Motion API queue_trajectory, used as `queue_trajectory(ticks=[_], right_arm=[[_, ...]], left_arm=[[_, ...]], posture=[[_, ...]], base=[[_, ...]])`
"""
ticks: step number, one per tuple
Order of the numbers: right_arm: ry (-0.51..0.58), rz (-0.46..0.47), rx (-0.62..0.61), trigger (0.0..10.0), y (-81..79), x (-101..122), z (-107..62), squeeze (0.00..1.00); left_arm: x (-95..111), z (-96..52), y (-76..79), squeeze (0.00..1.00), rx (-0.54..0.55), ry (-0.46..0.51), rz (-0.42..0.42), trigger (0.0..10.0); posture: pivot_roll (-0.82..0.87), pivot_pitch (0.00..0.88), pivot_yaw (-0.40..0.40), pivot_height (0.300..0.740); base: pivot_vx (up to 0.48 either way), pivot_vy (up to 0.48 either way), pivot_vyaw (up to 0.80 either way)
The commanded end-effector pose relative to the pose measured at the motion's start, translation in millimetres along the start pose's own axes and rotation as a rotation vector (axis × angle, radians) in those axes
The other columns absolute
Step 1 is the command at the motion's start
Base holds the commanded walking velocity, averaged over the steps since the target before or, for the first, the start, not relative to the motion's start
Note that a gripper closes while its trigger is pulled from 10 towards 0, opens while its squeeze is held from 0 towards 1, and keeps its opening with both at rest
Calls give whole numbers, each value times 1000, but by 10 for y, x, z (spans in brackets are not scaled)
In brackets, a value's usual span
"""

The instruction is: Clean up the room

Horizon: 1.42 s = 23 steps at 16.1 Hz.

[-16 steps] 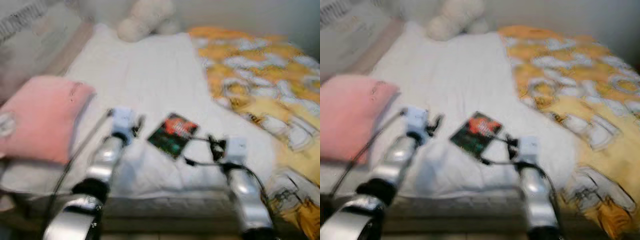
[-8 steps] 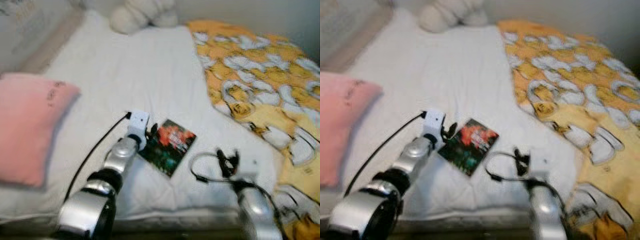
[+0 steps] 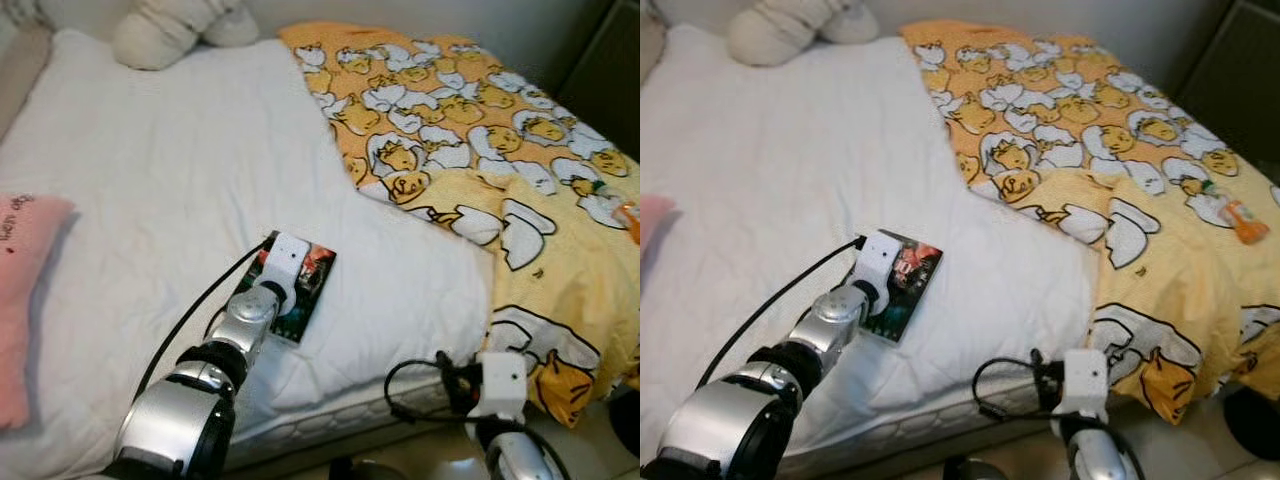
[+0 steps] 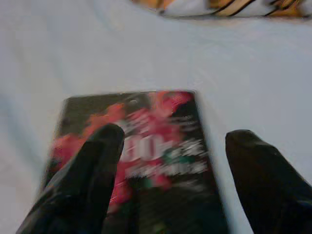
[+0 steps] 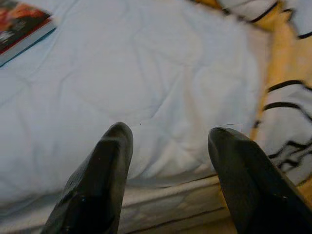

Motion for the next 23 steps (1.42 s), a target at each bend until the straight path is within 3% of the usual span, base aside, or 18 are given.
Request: queue_trajectory(ticks=[1,2,3,5,6,10,17,19,21,23], right_arm=[[13,-19,6,10000,5,53,-22,0],[11,-23,7,10000,6,42,-38,0],[1,-28,8,10000,20,-2,-81,0],[-15,-20,14,10000,30,-47,-124,0],[-28,-7,36,10000,4,-77,-149,0],[-41,-14,54,10000,2,-91,-151,0],[-88,-33,75,10000,15,-199,-161,0],[-77,-20,102,10000,-3,-165,-146,0],[-62,-19,178,10000,-112,-105,-140,0],[-63,-32,197,10000,-130,-105,-119,0]], left_arm=[[-59,-27,-129,0,59,-21,7,10000],[-50,-40,-192,0,86,-8,7,10000],[-35,-84,-359,0,150,20,-5,10000],[-181,-143,-445,0,165,-19,-32,10000],[-339,-185,-430,0,141,-66,-90,10000],[-434,-220,-430,0,108,-83,-220,10000],[-737,-356,-527,0,144,-188,-194,10000],[-825,-361,-392,0,85,-222,-258,10000],[-810,-332,-261,0,23,-218,-347,10000],[-797,-309,-140,0,-37,-226,-385,10000]], posture=[[-104,76,-58,740],[-106,77,-58,740],[-108,81,-58,740],[-102,87,-65,740],[-101,91,-69,740],[-97,92,-75,740],[-94,74,-81,740],[-94,62,-85,740],[-95,55,-87,740],[-94,48,-90,740]], base=[[0,0,0],[0,0,0],[0,0,0],[0,0,0],[0,0,0],[0,0,0],[0,0,0],[0,0,0],[0,0,0],[0,0,0]])
Point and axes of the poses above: a point about 5 cm out from each wrist's last joint towards the gripper, its own z axis pointing out of the wrist towards the gripper, its own x axis along the axis of the wrist's last joint, y = z × x, the point moved 5 cm from there along z, pointing out of the wrist towards the gripper, and after that the axes turned 2 degrees about -z, right-handed, at the moved point
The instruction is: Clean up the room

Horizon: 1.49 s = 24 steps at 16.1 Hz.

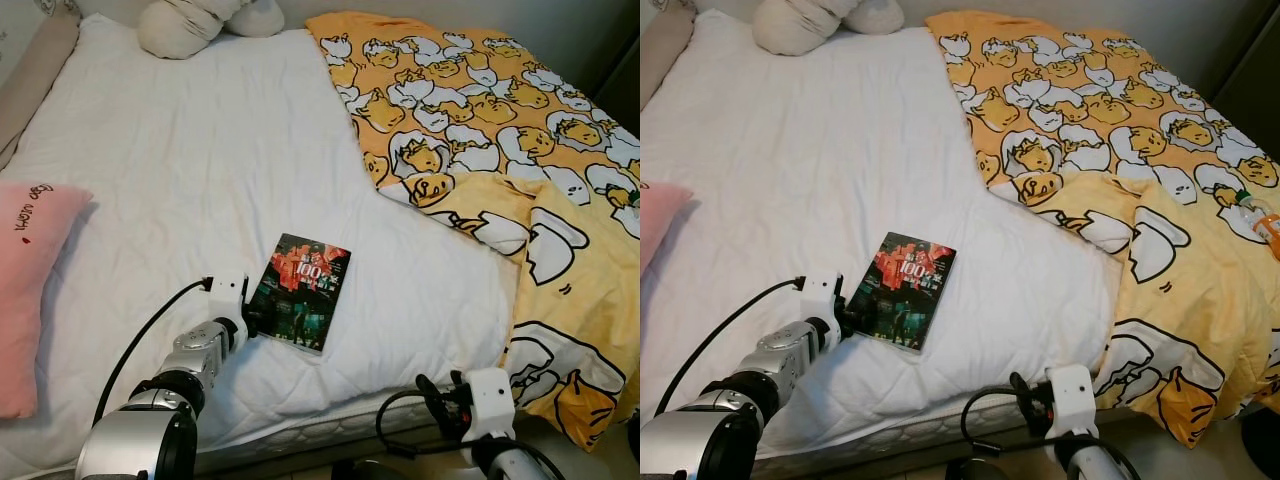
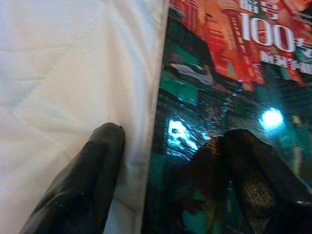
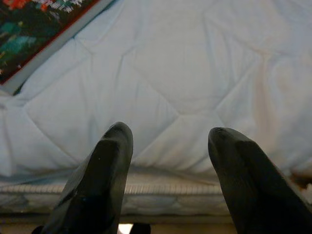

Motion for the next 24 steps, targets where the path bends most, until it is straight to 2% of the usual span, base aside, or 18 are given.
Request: queue_trajectory(ticks=[1,3,4,5,6,9,14,16,18,21,22,24], right_arm=[[-7,-4,3,10000,31,8,7,0],[-9,-2,7,10000,35,12,24,0],[-11,-1,10,10000,30,9,29,0],[-12,0,12,10000,27,6,31,0],[-13,2,13,10000,19,4,38,0],[-16,5,17,10000,0,-3,50,0],[-39,6,18,10000,17,-64,46,0],[-38,4,19,10000,19,-55,71,0],[-33,5,23,10000,18,-36,93,0],[-34,5,26,10000,16,-50,104,0],[-35,3,27,10000,13,-53,107,0],[-33,2,26,10000,28,-46,124,0]], left_arm=[[-118,30,200,0,-88,-48,-55,10000],[-208,36,358,0,-169,-94,-100,10000],[-275,35,388,0,-171,-121,-70,6235],[-316,33,409,0,-174,-134,-55,980],[-348,32,437,0,-181,-142,-54,0],[-335,41,414,0,-147,-124,-57,0],[-363,25,441,0,-178,-117,-61,0],[-355,23,423,0,-172,-109,-33,0],[-269,20,383,0,-173,-70,28,0],[-119,17,408,0,-207,11,33,0],[-42,9,426,0,-226,56,37,0],[260,-31,427,0,-265,199,-16,0]], posture=[[-93,46,-90,740],[-89,48,-88,740],[-90,50,-87,740],[-90,50,-87,740],[-89,55,-85,740],[-90,52,-81,740],[-82,45,-82,740],[-75,42,-82,740],[-66,36,-78,740],[-59,29,-75,740],[-55,25,-74,740],[-41,16,-74,740]], base=[[0,0,0],[0,0,0],[0,0,0],[0,0,0],[0,0,0],[0,0,0],[0,0,0],[0,0,0],[0,0,0],[0,0,0],[0,0,0],[0,0,0]])
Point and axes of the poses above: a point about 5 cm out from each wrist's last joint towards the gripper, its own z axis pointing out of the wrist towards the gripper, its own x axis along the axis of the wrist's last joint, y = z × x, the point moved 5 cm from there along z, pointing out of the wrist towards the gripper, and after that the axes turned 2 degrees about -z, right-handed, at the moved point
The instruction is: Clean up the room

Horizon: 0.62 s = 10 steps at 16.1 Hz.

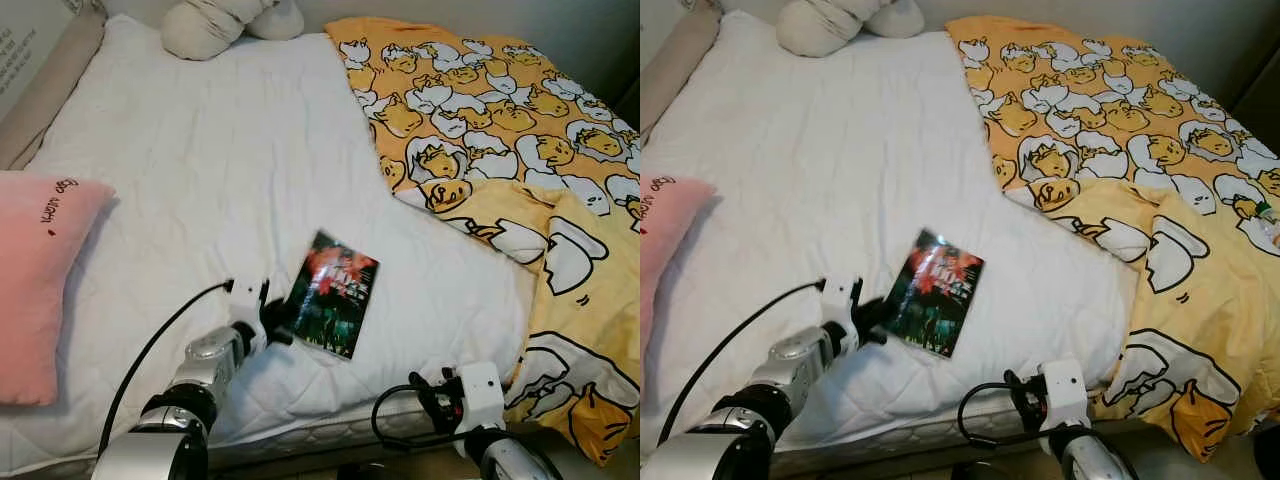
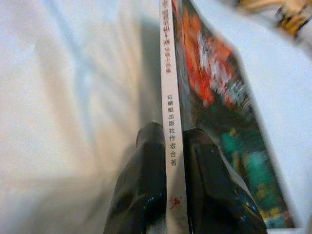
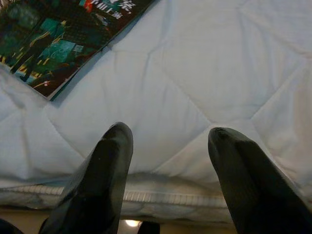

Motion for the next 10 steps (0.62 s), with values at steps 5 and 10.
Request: queue_trajectory(ticks=[5,10], right_arm=[[44,-6,2,10000,36,168,117,0],[252,36,-29,10000,7,879,363,0]], left_arm=[[929,-163,-111,0,10,360,-70,0],[937,-371,-410,0,166,345,27,0]], posture=[[-3,0,-69,740],[44,0,-59,740]], base=[[0,0,0],[0,0,429]])
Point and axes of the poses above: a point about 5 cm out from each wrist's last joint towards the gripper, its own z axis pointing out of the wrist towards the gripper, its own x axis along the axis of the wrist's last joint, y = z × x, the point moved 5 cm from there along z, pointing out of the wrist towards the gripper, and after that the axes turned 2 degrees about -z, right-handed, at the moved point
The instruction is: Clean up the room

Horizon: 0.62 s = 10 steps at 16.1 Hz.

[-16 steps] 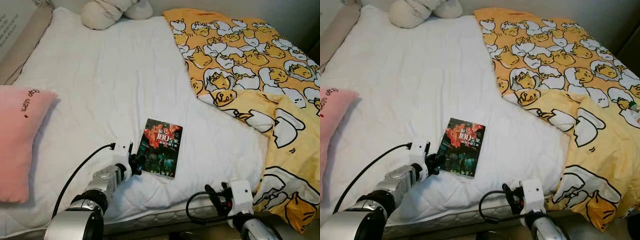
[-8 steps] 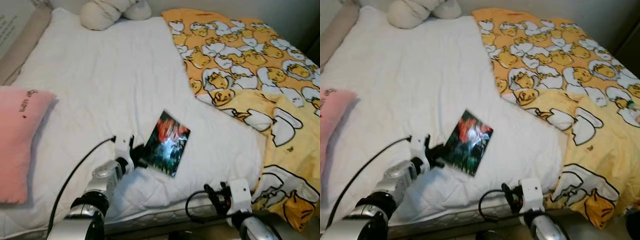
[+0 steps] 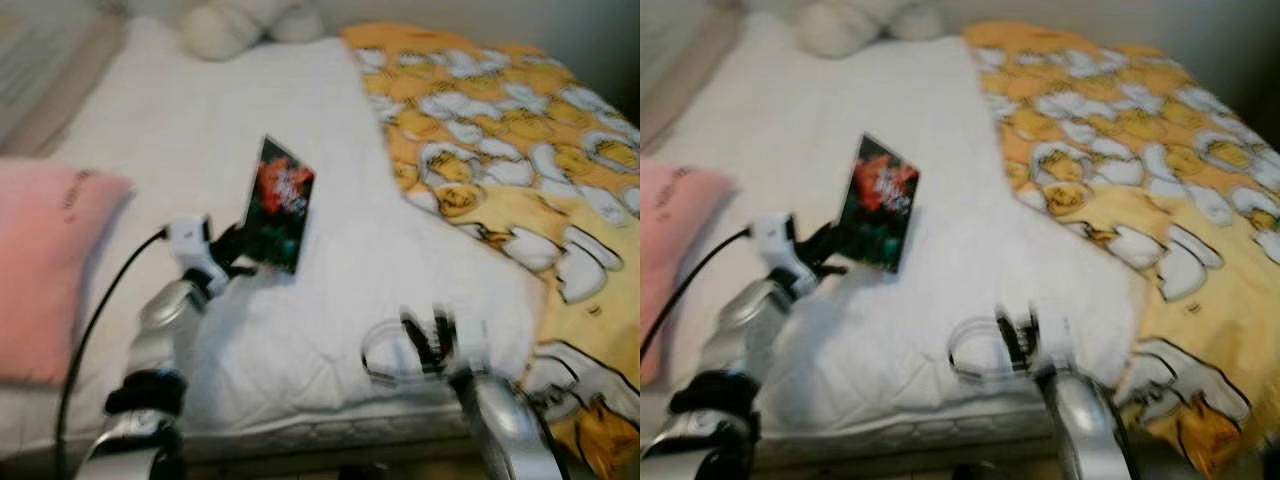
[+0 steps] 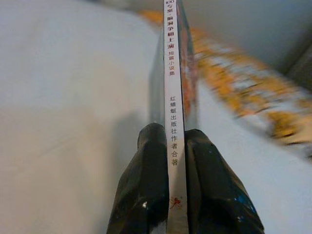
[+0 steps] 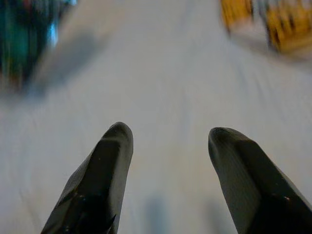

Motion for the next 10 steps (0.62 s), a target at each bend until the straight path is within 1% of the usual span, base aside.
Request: queue_trajectory(ticks=[1,2,3,4,5,6,7,8,10], right_arm=[[7,15,-19,10000,35,33,-1,0],[24,19,-20,10000,-10,109,90,0],[35,16,-5,10000,-59,142,125,0],[43,18,4,10000,-99,164,149,0],[49,21,6,10000,-112,179,168,0],[59,32,2,10000,-116,199,180,0],[83,58,-12,10000,-108,242,188,0],[119,102,-33,10000,-90,307,197,0],[113,95,-31,10000,-91,287,190,0]], left_arm=[[-29,12,26,0,-2,-19,25,0],[-12,38,-35,0,19,-32,74,0],[33,79,-38,0,17,-30,80,3765],[92,115,-18,0,5,-21,114,10000],[125,135,-4,0,4,-17,149,10000],[131,153,-13,0,18,-21,131,10000],[132,166,-15,0,21,-25,145,10000],[138,201,-13,0,29,-32,181,10000],[149,244,22,0,12,-38,193,10000]], posture=[[48,0,-61,740],[55,0,-64,740],[58,0,-65,740],[60,0,-65,740],[61,0,-64,740],[61,0,-64,740],[56,0,-60,740],[54,0,-57,740],[47,0,-51,740]], base=[[0,0,625],[0,0,0],[0,0,0],[0,0,0],[0,480,0],[0,480,0],[0,480,0],[0,480,0],[0,480,0]])
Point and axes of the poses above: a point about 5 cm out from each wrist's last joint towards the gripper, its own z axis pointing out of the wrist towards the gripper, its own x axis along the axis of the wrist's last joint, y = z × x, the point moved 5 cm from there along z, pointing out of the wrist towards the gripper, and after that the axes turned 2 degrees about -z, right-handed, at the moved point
